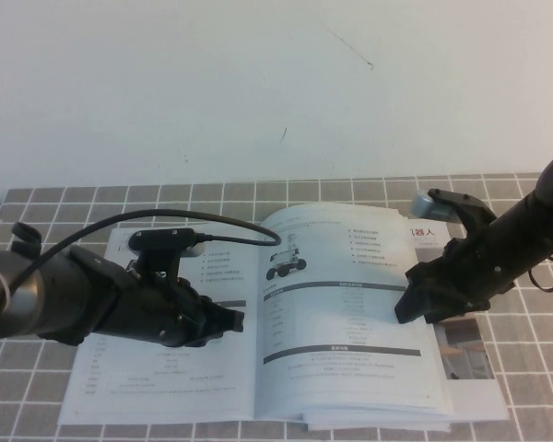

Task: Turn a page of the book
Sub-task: Open the closed book

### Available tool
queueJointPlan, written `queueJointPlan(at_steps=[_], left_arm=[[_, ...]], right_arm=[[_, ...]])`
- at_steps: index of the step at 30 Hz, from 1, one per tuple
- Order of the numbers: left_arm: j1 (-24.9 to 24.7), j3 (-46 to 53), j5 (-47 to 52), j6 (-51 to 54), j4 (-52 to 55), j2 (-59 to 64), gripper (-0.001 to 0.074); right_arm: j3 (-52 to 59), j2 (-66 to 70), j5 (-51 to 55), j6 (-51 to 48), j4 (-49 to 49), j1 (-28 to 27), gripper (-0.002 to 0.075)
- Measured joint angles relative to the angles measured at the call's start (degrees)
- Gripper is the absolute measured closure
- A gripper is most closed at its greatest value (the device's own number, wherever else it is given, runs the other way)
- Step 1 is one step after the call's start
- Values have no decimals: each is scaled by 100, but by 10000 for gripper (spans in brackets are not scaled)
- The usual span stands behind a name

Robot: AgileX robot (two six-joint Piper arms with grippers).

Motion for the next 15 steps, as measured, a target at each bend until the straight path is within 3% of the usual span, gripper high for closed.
queueJointPlan(at_steps=[15], left_arm=[[0,0,0,0,-39,0,738]], right_arm=[[-281,-59,319,-281,584,0,338]])
